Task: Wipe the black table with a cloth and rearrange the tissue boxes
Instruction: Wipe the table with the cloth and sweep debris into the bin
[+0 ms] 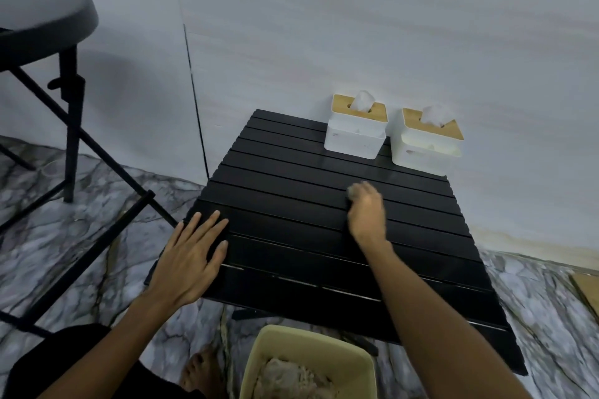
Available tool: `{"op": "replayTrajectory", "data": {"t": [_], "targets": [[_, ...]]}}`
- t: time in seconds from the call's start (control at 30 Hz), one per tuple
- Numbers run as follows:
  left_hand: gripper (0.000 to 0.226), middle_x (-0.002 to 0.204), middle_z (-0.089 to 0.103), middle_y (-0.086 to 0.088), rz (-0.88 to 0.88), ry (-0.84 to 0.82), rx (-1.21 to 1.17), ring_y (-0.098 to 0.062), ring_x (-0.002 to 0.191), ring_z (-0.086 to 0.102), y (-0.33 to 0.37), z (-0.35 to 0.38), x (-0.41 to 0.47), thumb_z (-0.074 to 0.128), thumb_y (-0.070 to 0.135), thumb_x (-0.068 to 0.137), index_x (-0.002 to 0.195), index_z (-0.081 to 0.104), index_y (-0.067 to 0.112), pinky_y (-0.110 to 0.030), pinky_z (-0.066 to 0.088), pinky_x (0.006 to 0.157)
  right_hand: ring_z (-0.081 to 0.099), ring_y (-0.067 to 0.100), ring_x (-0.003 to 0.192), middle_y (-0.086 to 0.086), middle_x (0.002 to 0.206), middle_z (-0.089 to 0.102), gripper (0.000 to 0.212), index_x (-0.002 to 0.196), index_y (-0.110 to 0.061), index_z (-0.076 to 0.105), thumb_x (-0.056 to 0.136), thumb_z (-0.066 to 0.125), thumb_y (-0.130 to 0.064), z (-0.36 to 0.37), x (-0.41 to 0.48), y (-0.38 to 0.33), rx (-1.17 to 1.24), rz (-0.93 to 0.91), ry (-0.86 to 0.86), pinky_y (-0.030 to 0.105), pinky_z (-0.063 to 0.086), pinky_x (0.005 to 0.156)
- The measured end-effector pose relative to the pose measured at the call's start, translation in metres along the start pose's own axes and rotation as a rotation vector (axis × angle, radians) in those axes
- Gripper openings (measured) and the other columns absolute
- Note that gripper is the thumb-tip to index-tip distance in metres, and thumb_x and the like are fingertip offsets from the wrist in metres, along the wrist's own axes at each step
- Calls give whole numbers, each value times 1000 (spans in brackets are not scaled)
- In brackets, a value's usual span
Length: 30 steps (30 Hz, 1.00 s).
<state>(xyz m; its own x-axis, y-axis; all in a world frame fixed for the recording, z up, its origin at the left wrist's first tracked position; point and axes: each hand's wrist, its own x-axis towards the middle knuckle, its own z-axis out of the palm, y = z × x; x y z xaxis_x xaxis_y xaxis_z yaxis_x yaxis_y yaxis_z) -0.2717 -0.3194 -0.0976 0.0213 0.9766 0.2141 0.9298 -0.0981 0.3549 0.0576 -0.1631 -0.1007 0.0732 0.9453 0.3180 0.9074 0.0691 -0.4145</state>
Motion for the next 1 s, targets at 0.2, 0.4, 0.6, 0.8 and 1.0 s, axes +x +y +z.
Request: {"op": "replayTrajectory", "data": {"t": [0.2,0.4,0.6,0.8,1.0], "targets": [[69,159,26,8,-28,-2,-6,-13,150,12,-11,-5,-1,14,59,94,149,38,26,-33,3,120,51,40,124,23,124,61,26,116,1,62,91,56,6,16,6,-42,12,99,79,53,41,107],[57,155,23,17,-63,9,-211,-6,148,15,-13,-13,-2,28,48,100,152,31,25,-26,11,121,32,36,146,23,152,43,41,143,-1,47,103,46,-5,51,-9,-148,147,-104,-157,48,24,122],[49,159,27,11,-367,-10,-1016,-3,143,26,-5,-36,11,32,30,107,155,21,29,-27,18,118,36,36,144,20,159,33,36,138,2,49,107,44,-15,48,-43,-214,301,-297,-355,45,36,112],[65,158,29,6,-479,81,-1253,-12,136,41,-15,-47,13,35,54,99,156,18,28,-34,24,119,48,35,133,22,135,59,28,126,2,63,103,53,-10,47,-76,-228,396,-530,-403,39,29,120],[43,148,40,3,-503,101,-1175,-17,135,41,-21,-59,10,27,42,105,142,43,27,-36,34,113,38,32,142,12,146,54,32,134,-9,61,107,48,-19,40,-118,-236,392,-622,-401,44,21,123]]}}
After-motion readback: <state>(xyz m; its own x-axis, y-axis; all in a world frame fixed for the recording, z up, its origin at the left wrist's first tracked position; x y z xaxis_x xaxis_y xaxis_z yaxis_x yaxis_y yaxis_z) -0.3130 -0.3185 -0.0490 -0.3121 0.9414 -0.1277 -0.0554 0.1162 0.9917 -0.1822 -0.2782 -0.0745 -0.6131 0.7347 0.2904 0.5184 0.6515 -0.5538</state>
